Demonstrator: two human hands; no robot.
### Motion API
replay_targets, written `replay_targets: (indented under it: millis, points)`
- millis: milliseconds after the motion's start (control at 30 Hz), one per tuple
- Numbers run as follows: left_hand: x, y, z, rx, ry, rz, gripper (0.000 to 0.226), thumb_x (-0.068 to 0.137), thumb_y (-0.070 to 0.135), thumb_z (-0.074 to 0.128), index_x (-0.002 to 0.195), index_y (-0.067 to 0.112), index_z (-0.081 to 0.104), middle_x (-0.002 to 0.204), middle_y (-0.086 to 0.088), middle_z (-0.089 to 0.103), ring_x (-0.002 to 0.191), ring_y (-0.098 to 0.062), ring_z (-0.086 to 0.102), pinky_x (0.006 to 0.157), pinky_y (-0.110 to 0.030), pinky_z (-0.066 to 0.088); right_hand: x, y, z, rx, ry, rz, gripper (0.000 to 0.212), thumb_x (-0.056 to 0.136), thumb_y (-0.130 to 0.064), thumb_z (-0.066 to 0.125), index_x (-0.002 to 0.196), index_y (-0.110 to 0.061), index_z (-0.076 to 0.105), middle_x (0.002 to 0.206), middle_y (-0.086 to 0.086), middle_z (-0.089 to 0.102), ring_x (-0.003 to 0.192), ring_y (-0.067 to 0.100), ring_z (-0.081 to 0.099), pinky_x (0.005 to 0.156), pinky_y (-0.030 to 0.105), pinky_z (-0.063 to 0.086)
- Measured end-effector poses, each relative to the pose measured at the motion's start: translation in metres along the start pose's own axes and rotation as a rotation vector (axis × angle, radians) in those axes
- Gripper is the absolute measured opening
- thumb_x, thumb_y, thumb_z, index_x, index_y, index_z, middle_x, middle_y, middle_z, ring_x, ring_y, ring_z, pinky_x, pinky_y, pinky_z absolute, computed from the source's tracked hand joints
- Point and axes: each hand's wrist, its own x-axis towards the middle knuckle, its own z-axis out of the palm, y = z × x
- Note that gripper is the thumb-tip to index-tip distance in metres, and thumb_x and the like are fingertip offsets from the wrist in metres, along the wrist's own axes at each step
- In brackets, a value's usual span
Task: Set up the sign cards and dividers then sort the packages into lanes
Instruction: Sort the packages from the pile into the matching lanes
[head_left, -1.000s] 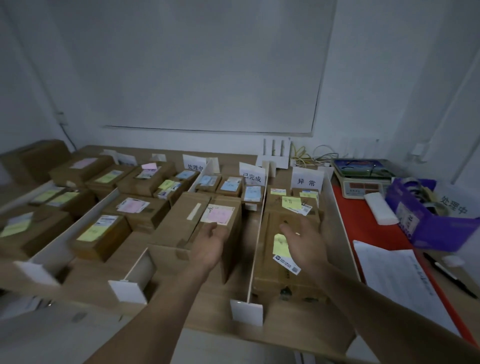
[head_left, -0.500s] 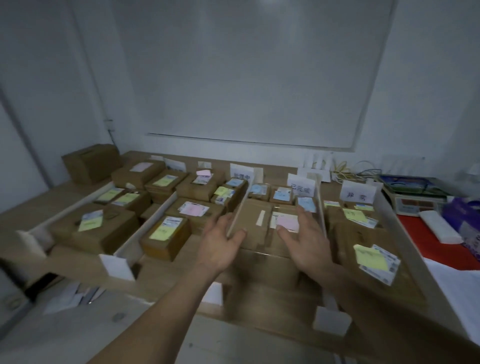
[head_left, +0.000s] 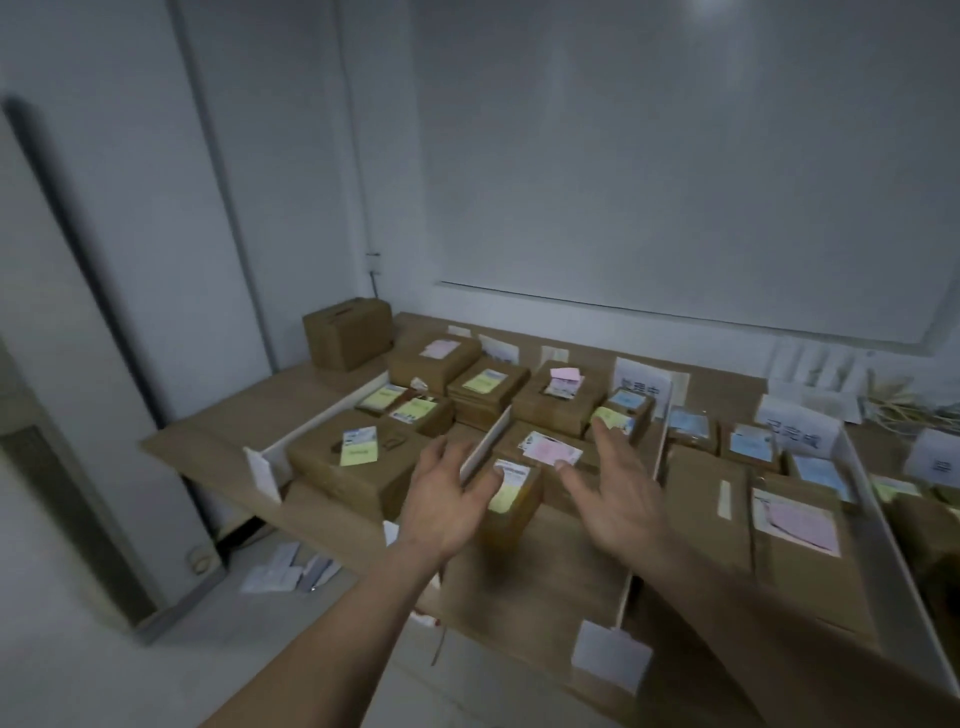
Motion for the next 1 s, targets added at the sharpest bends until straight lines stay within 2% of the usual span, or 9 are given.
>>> replay_targets:
  millis: [67, 233, 433, 533, 600, 667, 767, 1000]
  points:
    - [0.019, -0.02, -0.016, 0.008, 0.021, -0.021, 0.066, 0.089, 0.064, 0.052, 0.147, 0.033, 0.043, 0.162, 0.003, 0.023, 0.145, -0.023, 0.032, 0.116, -0.046, 0.035, 0.023, -0.018, 0.02, -0.005, -0.009, -0.024, 0.081, 0.095, -0.066, 0.044, 0.161, -0.033, 0.009, 0.169, -0.001, 0.013, 0.154, 0.024, 0.02, 0.121, 0.056, 0.025]
    - [0.078, -0.066, -0.055, 0.048, 0.108, -0.093, 0.064, 0.092, 0.059, 0.053, 0.149, 0.033, 0.042, 0.162, 0.001, 0.023, 0.144, -0.025, 0.033, 0.116, -0.045, 0.035, 0.098, -0.062, 0.08, 0.044, -0.046, -0.068, 0.084, 0.092, -0.07, 0.044, 0.16, -0.037, 0.007, 0.169, 0.0, 0.014, 0.153, 0.027, 0.023, 0.119, 0.055, 0.029]
    - [0.146, -0.117, -0.112, 0.055, 0.213, -0.17, 0.061, 0.093, 0.057, 0.053, 0.148, 0.032, 0.043, 0.16, -0.001, 0.028, 0.136, -0.025, 0.044, 0.115, -0.043, 0.036, 0.186, -0.129, 0.15, 0.063, -0.121, -0.125, 0.085, 0.093, -0.067, 0.048, 0.16, -0.037, 0.005, 0.17, 0.001, 0.01, 0.154, 0.028, 0.018, 0.12, 0.057, 0.026]
    - [0.168, -0.148, -0.139, 0.033, 0.243, -0.222, 0.066, 0.09, 0.061, 0.051, 0.148, 0.032, 0.042, 0.162, 0.0, 0.024, 0.143, -0.026, 0.036, 0.116, -0.047, 0.034, 0.213, -0.164, 0.185, 0.048, -0.156, -0.177, 0.084, 0.095, -0.066, 0.047, 0.16, -0.035, 0.005, 0.169, 0.002, 0.011, 0.154, 0.028, 0.019, 0.121, 0.054, 0.024]
    - [0.183, -0.17, -0.157, 0.021, 0.265, -0.236, 0.064, 0.091, 0.059, 0.052, 0.149, 0.033, 0.041, 0.163, 0.0, 0.022, 0.147, -0.023, 0.029, 0.119, -0.044, 0.03, 0.228, -0.187, 0.207, 0.059, -0.179, -0.213, 0.083, 0.095, -0.064, 0.048, 0.161, -0.033, 0.007, 0.169, 0.003, 0.013, 0.153, 0.027, 0.02, 0.121, 0.052, 0.024]
    - [0.2, -0.194, -0.175, 0.014, 0.289, -0.247, 0.063, 0.093, 0.057, 0.054, 0.149, 0.033, 0.041, 0.163, 0.001, 0.022, 0.146, -0.023, 0.03, 0.118, -0.043, 0.03, 0.243, -0.21, 0.229, 0.066, -0.193, -0.238, 0.082, 0.096, -0.063, 0.049, 0.161, -0.032, 0.009, 0.169, 0.004, 0.013, 0.153, 0.027, 0.021, 0.121, 0.05, 0.025]
    - [0.227, -0.233, -0.203, 0.013, 0.292, -0.254, 0.064, 0.092, 0.059, 0.054, 0.149, 0.032, 0.041, 0.163, 0.001, 0.023, 0.141, -0.025, 0.039, 0.116, -0.045, 0.035, 0.262, -0.242, 0.265, 0.061, -0.179, -0.254, 0.081, 0.097, -0.062, 0.048, 0.161, -0.032, 0.009, 0.169, 0.005, 0.015, 0.151, 0.028, 0.026, 0.118, 0.051, 0.026]
    - [0.288, -0.319, -0.283, -0.022, 0.205, -0.183, 0.065, 0.094, 0.056, 0.053, 0.151, 0.03, 0.037, 0.164, 0.002, 0.021, 0.136, -0.024, 0.045, 0.113, -0.042, 0.038, 0.291, -0.328, 0.344, 0.071, -0.075, -0.245, 0.083, 0.093, -0.063, 0.043, 0.16, -0.019, 0.02, 0.163, 0.01, 0.031, 0.147, 0.03, 0.035, 0.114, 0.048, 0.036]
